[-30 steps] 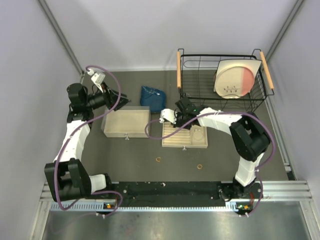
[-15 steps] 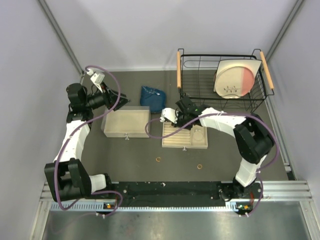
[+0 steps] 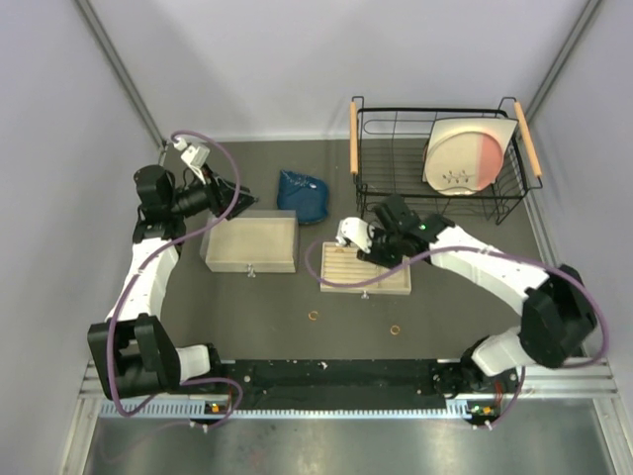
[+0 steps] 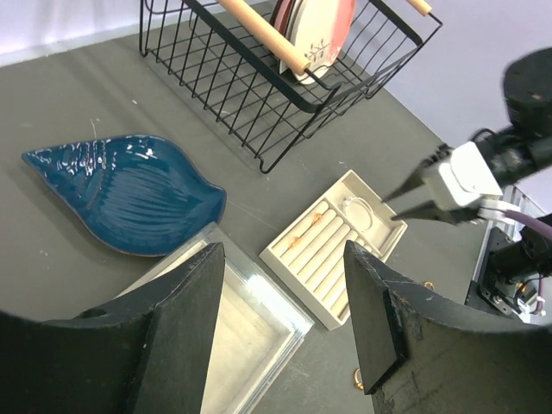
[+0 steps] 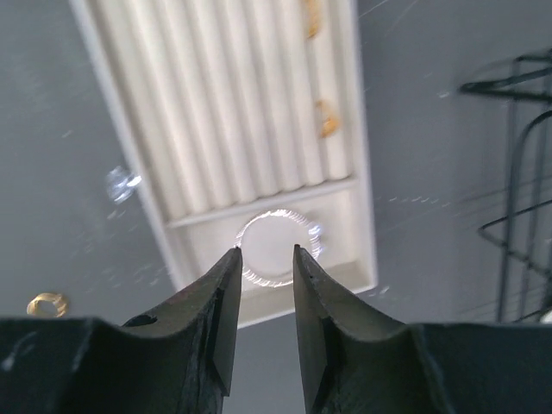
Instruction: Organize the mixed jewelry
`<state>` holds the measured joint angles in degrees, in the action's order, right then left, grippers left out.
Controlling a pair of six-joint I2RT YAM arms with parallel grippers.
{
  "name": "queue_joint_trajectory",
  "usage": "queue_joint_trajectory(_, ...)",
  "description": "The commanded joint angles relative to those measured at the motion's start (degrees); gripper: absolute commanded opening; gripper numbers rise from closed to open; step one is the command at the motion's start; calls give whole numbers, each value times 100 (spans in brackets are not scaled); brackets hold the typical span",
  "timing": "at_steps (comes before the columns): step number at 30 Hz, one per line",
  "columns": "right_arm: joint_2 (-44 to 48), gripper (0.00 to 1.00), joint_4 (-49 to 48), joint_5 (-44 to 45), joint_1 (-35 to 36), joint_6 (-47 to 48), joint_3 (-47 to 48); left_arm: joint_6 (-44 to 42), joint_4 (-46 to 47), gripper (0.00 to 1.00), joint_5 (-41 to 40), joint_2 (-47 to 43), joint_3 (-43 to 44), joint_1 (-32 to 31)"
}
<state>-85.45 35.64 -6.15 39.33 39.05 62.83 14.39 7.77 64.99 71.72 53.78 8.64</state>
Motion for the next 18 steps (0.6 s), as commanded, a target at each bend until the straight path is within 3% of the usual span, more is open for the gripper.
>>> queue_joint_trajectory(1, 974, 32, 830, -387, 345, -231, -744, -691, -609, 64, -469, -159, 307, -292)
queue_joint_trajectory(6, 1557, 33, 813, -114, 945, -625, -1799, -895, -1137, 64, -803, -18, 555, -583)
queue_joint_trajectory(18, 1382, 32, 453, -333, 953, -1180, -2178, -885, -1199, 64, -1068, 52, 528, -838)
